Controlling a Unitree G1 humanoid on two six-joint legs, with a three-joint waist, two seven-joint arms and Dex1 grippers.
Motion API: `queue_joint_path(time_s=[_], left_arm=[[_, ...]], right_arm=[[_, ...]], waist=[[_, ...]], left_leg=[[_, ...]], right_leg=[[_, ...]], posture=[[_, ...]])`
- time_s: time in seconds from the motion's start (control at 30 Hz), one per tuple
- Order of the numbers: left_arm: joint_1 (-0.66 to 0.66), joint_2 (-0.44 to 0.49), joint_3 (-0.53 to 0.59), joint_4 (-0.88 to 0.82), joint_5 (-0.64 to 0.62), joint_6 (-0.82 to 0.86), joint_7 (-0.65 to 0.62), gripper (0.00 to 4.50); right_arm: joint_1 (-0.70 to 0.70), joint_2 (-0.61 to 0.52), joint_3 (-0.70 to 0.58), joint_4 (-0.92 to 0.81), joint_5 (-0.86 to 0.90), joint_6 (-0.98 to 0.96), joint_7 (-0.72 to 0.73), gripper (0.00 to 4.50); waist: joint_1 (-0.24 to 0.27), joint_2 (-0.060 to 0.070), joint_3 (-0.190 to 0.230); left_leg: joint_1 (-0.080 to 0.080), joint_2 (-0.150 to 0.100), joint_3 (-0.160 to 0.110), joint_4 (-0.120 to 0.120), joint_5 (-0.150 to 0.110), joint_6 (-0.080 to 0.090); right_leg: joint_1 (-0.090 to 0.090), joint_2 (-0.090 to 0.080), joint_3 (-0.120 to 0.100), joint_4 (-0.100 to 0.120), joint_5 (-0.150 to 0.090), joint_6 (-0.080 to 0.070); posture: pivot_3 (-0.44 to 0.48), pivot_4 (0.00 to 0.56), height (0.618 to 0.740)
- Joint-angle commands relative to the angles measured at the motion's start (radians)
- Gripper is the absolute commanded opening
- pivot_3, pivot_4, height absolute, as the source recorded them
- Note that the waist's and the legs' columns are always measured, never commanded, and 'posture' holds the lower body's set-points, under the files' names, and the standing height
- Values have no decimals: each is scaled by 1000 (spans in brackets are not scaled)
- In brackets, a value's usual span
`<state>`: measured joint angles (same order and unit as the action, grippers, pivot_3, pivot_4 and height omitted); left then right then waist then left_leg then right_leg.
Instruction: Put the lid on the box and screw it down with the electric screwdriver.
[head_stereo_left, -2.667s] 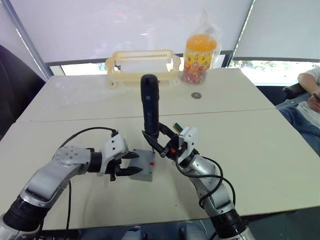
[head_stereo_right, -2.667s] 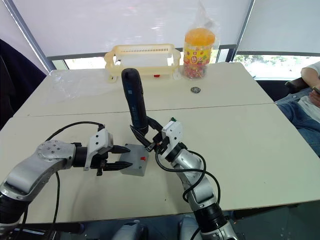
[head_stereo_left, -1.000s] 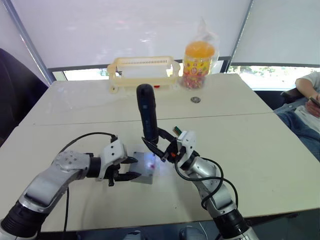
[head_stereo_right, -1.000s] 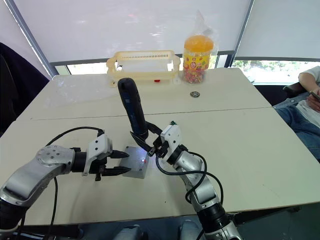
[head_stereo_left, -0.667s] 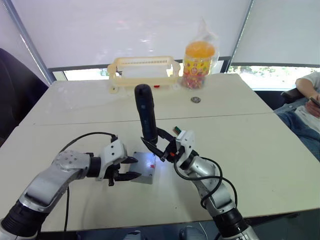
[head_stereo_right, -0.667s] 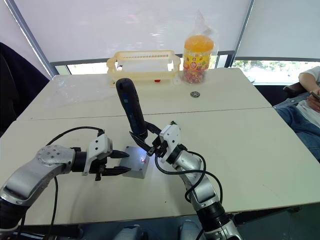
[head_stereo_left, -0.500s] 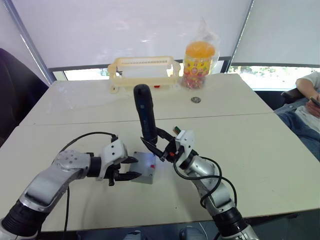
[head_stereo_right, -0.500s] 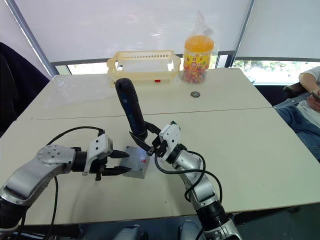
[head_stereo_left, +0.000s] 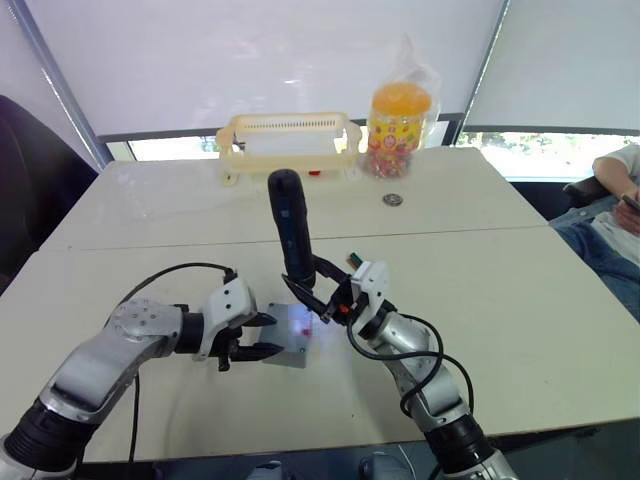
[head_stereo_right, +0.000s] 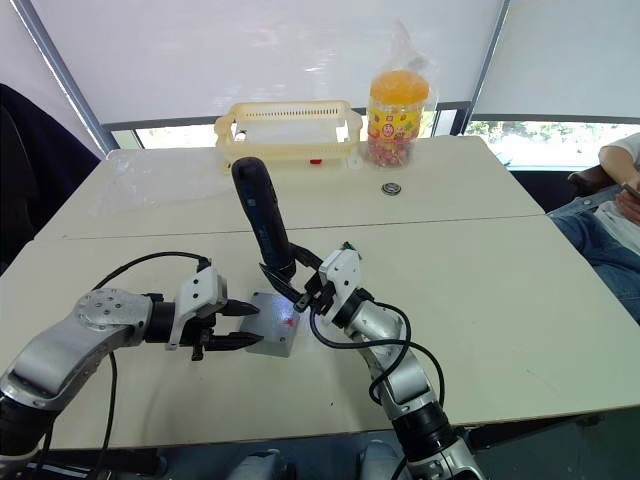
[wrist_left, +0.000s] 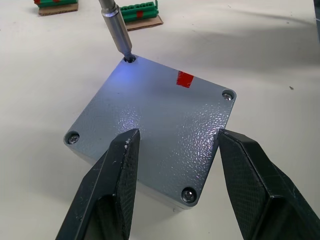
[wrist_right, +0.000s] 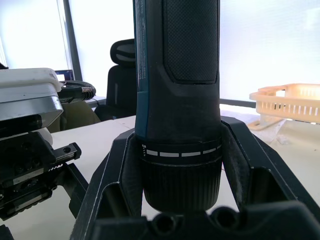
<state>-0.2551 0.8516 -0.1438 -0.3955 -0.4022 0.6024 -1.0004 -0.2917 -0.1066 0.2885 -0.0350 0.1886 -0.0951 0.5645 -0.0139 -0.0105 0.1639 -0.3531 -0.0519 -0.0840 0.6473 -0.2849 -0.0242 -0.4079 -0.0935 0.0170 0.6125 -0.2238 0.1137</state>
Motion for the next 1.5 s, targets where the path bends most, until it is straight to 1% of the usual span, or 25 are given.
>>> queue_joint_path(time_s=[0.03,0.13,0.23,0.43,0.57,0.67,0.77,0.87,0.9,0.93,0.97,1.03,1.1,1.2,1.27,1.33,1.4,1.47,1.5], left_arm=[[6,-7,-37,20,24,27,4,2470],[5,-17,-50,32,34,24,8,2470],[11,-10,-71,36,52,12,0,2470],[18,-21,-85,46,59,20,6,2470],[34,-27,-85,48,64,10,8,2470],[41,-39,-80,48,59,6,17,2470],[36,-67,-64,49,53,-6,37,2470],[3,-118,35,24,-27,33,84,2470],[-10,-132,64,16,-50,51,100,2470],[-19,-139,93,-2,-85,80,109,2470],[-25,-134,123,-32,-127,112,107,2470],[-29,-114,167,-91,-195,173,100,2470],[-37,-86,208,-141,-259,229,94,2470],[-60,-6,242,-227,-344,288,55,2470],[-73,46,254,-269,-391,306,18,2470],[-79,86,238,-296,-399,292,-10,2470],[-90,99,215,-309,-405,284,-21,2470],[-98,97,187,-319,-405,279,-27,2470],[-94,96,167,-321,-391,269,-29,2470]], right_arm=[[29,-20,-5,46,-31,40,-9,1793],[27,-22,-9,27,-26,49,-12,1793],[22,-20,-29,-49,5,87,-25,1793],[-49,-8,-92,-291,121,284,-76,1793],[-132,27,-187,-408,283,435,-151,1793],[-202,22,-271,-435,381,539,-210,1793],[-262,-7,-380,-427,498,678,-303,1793],[-348,-150,-531,-388,695,912,-375,1793],[-372,-201,-570,-372,753,980,-393,1793],[-393,-259,-601,-353,808,1046,-401,1793],[-417,-321,-631,-324,873,1125,-410,1793],[-445,-440,-658,-272,957,1283,-419,1793],[-463,-545,-658,-216,1020,1441,-427,1793],[-429,-715,-642,-152,1035,1643,-409,1793],[-364,-840,-604,-110,1065,1703,-383,1793],[-322,-911,-571,-80,1091,1710,-364,1793],[-308,-936,-542,-51,1113,1710,-362,1793],[-301,-941,-517,-15,1133,1710,-377,1793],[-298,-934,-505,1,1127,1710,-395,1793]], waist=[[1,0,0],[1,0,0],[1,0,0],[4,2,3],[2,4,7],[2,5,8],[3,5,8],[5,6,12],[5,5,14],[5,4,16],[3,4,19],[-1,4,26],[-6,4,26],[-2,5,27],[7,4,28],[9,5,28],[2,5,29],[-6,5,29],[-6,4,29]], left_leg=[[0,0,0,0,0,0],[-1,0,0,0,0,0],[-1,0,-1,0,0,0],[-4,-1,-1,0,0,0],[-6,-1,-1,0,0,0],[-6,-1,-1,-1,0,0],[-6,-1,-2,-2,0,0],[-8,-2,-2,-1,0,0],[-10,-3,-2,0,0,0],[-17,-3,-2,2,0,1],[-24,-3,-2,3,1,1],[-26,-3,-2,2,1,1],[-35,-2,0,1,1,1],[-39,-2,0,-1,-1,5],[-41,-2,0,0,-2,7],[-43,-3,0,1,-3,8],[-44,-4,3,2,-3,8],[-44,-4,7,4,-3,9],[-43,-4,8,5,-3,9]], right_leg=[[0,0,0,0,0,0],[0,0,0,0,0,0],[-1,0,-1,-1,0,0],[-2,-2,-1,-1,0,0],[-5,-2,-1,-1,0,0],[-6,-2,-1,-1,1,0],[-5,-3,-2,-1,1,0],[-5,-4,-2,-2,1,-1],[-6,-4,-2,-2,1,-1],[-13,-4,-3,-1,2,-2],[-20,-4,-3,0,4,-3],[-23,-4,-3,1,6,1],[-33,-3,-3,3,6,1],[-37,-3,-4,1,6,1],[-38,-4,-5,-1,5,2],[-36,-4,-5,-5,5,2],[-34,-5,-3,-13,6,3],[-34,-5,-1,-15,8,4],[-33,-4,1,-15,10,6]], posture=[[0,150,740],[0,150,740],[0,150,740],[0,150,740],[0,150,740],[0,150,740],[0,150,740],[0,150,740],[0,150,740],[0,150,740],[0,150,740],[0,150,740],[0,150,740],[0,150,740],[0,150,740],[0,150,740],[0,150,740],[0,150,740],[0,150,740]])
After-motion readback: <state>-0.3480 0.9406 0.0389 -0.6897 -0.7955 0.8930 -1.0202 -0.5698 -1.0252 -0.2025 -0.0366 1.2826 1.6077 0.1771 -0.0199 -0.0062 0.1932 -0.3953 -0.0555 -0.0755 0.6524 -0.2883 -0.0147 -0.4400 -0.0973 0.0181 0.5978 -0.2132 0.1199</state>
